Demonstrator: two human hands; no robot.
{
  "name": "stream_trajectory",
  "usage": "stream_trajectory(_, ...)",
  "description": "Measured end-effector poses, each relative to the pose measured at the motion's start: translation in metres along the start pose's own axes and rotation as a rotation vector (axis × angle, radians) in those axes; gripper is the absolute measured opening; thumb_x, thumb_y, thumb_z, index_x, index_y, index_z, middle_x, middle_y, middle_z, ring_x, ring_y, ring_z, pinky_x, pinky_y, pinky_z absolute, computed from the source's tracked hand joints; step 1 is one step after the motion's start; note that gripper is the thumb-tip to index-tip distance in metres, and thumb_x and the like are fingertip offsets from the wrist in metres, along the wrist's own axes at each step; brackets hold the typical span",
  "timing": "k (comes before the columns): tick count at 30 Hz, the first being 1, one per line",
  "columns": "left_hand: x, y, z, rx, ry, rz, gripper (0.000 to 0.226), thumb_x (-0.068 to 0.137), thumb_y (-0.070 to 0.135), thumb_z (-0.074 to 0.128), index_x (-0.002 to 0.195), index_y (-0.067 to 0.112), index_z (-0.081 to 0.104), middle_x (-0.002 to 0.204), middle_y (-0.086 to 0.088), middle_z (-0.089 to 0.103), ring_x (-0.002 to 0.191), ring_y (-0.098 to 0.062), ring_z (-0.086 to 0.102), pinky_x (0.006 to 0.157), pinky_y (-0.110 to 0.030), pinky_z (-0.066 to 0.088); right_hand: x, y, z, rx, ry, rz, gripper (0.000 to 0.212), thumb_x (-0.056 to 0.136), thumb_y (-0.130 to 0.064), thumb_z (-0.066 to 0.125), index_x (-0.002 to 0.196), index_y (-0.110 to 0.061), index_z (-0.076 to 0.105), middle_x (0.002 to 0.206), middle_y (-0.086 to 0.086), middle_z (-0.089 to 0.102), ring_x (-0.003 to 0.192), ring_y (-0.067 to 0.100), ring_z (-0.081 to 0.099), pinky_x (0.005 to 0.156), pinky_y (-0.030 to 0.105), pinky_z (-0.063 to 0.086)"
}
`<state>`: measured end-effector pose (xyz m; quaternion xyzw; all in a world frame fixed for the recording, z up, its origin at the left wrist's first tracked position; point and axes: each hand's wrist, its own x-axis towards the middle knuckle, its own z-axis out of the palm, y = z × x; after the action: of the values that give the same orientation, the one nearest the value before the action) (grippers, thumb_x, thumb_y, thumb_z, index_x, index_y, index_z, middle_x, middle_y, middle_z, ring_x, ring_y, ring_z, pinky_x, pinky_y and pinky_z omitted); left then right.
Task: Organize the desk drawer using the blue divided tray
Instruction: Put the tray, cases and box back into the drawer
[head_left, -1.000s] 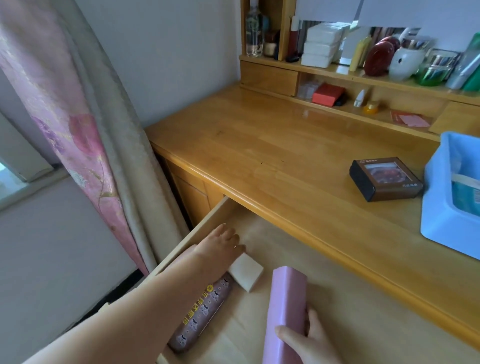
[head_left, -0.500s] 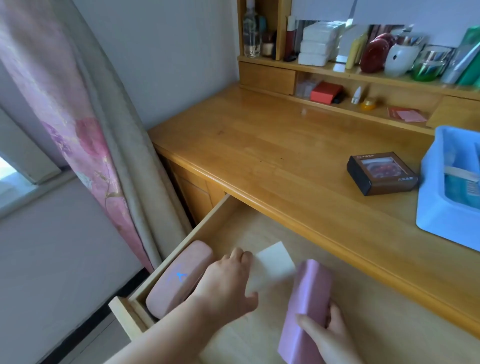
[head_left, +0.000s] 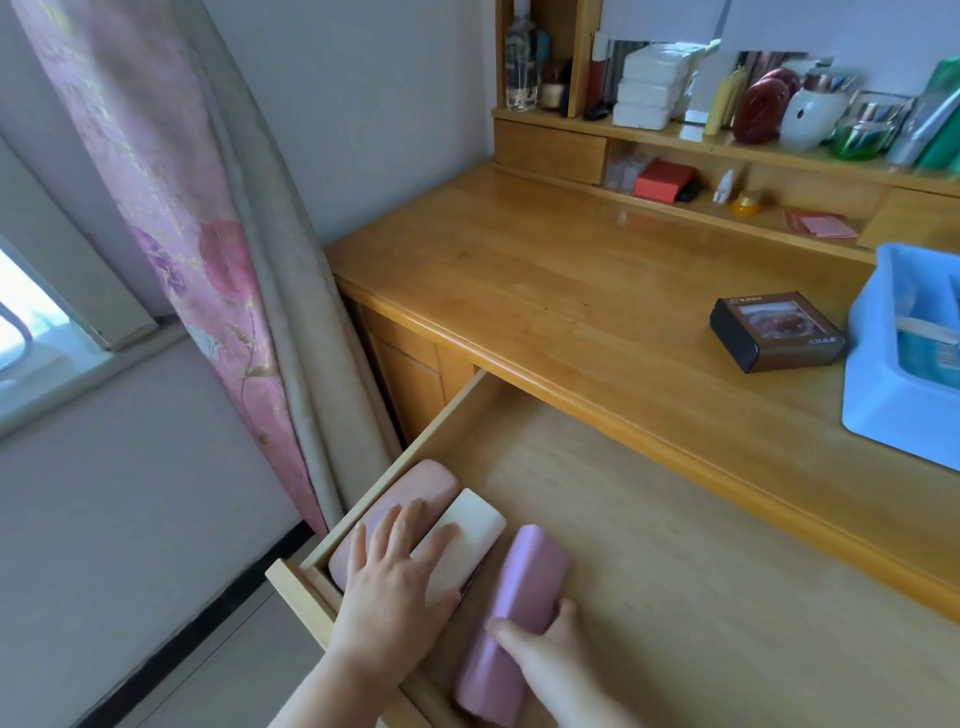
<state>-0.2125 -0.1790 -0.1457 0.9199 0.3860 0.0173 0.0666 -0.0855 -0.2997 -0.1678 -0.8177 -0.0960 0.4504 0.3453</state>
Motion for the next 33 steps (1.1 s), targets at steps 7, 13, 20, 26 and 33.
stream_trajectory(7,0.000,-0.004,0.002,-0.191,0.083,-0.072,0.054,0.079,0.064,0.045,0.127,0.041,0.050,0.152,0.004,0.027,0.139,-0.018,0.026,0.116,-0.038,0.014,-0.008,-0.026,0.026,-0.260,0.137,-0.008,0.080,0.059,-0.071,0.067,0.116,-0.015,0.055,0.110,0.001,0.065,0.103,0.018,0.062,0.083,0.024,0.045)
stream_trajectory(13,-0.002,-0.001,-0.003,-0.055,-0.050,0.241,0.084,0.063,0.087,0.046,0.128,0.034,0.053,0.140,0.000,0.048,0.134,-0.026,0.042,0.112,-0.038,0.008,-0.002,-0.015,0.021,-0.049,-0.037,0.110,0.082,0.056,-0.063,0.071,0.113,-0.007,0.055,0.104,0.014,0.069,0.093,0.028,0.068,0.086,0.041,0.054)
stream_trajectory(20,-0.001,0.002,-0.003,0.007,-0.181,0.229,0.079,0.052,0.063,0.055,0.130,0.048,0.045,0.154,0.006,0.016,0.144,-0.022,0.016,0.112,-0.041,-0.002,0.003,-0.020,0.018,-0.059,-0.107,0.168,0.065,0.061,-0.064,0.068,0.098,-0.010,0.064,0.090,0.009,0.073,0.084,0.023,0.071,0.084,0.036,0.056)
stream_trajectory(26,-0.001,0.001,-0.006,-0.035,-0.173,0.240,0.056,0.068,0.043,0.041,0.120,0.057,0.052,0.155,0.011,0.010,0.145,-0.019,0.002,0.113,-0.039,-0.009,-0.008,-0.021,0.029,-0.179,0.104,0.133,0.077,0.048,-0.066,0.069,0.107,-0.018,0.058,0.106,-0.002,0.066,0.097,0.014,0.064,0.086,0.023,0.048)
stream_trajectory(33,-0.004,0.003,-0.003,0.010,-0.202,0.164,0.062,0.057,0.035,0.051,0.118,0.049,0.056,0.144,-0.001,0.046,0.134,-0.028,0.041,0.111,-0.047,0.018,0.030,-0.034,-0.026,-0.203,0.312,-0.225,0.057,0.077,-0.041,0.065,0.129,-0.022,0.050,0.121,0.001,0.058,0.110,0.022,0.058,0.086,0.030,0.048)
